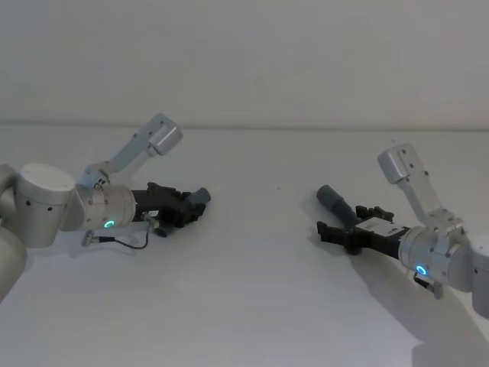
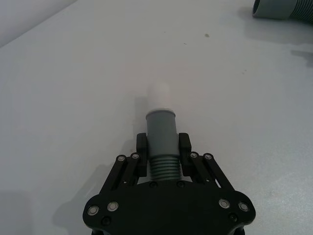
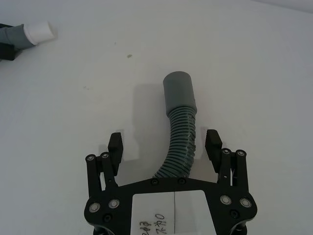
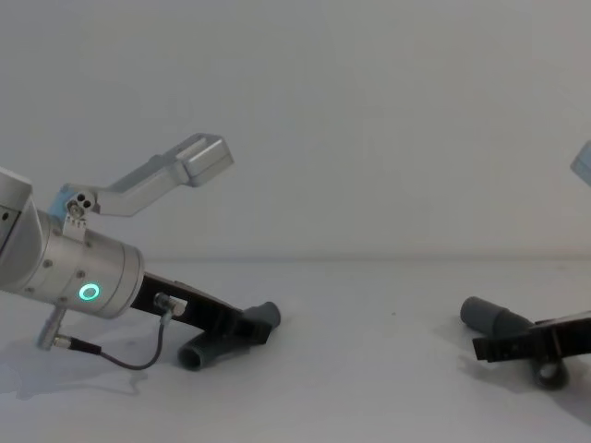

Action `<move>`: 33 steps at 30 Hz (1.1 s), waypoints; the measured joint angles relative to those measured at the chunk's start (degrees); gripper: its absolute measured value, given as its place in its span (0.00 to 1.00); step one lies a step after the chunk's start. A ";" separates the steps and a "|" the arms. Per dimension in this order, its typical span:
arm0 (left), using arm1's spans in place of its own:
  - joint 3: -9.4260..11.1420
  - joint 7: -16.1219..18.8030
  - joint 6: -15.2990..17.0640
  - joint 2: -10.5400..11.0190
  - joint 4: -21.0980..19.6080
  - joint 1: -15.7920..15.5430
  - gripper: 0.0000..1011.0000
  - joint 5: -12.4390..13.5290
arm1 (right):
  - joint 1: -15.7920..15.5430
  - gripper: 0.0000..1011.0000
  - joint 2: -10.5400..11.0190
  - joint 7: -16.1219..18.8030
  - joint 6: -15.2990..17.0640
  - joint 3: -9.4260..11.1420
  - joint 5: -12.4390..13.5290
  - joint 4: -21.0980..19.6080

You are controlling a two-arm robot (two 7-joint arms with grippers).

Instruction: Use both hands to pick up one end of the pipe from the table, align the ends, and insert them.

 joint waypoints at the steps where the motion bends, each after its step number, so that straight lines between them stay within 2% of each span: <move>1: 0.00 0.00 0.00 0.00 0.00 0.00 0.37 0.00 | 0.02 0.99 0.00 0.02 0.03 -0.02 0.04 0.07; 6: 0.00 0.00 0.00 0.00 0.00 0.00 0.37 0.00 | 0.08 0.92 0.00 0.05 0.10 -0.05 0.17 0.23; 10: 0.00 0.00 0.00 0.00 0.00 0.00 0.37 0.00 | 0.13 0.82 0.00 0.08 0.14 -0.08 0.25 0.32; 12: 0.00 0.00 0.00 0.00 0.00 0.00 0.37 0.00 | 0.14 0.73 0.00 0.09 0.15 -0.08 0.28 0.35; 19: 0.00 0.00 0.00 0.00 0.00 0.00 0.37 0.00 | 0.18 0.55 0.00 0.13 0.19 -0.12 0.34 0.43; 26: 0.00 0.00 0.00 0.00 0.00 0.00 0.37 0.00 | 0.21 0.30 0.00 0.13 0.21 -0.15 0.39 0.47; 33: 0.00 0.00 0.00 0.00 0.00 0.00 0.37 0.00 | 0.23 0.28 0.00 0.13 0.20 -0.15 0.42 0.50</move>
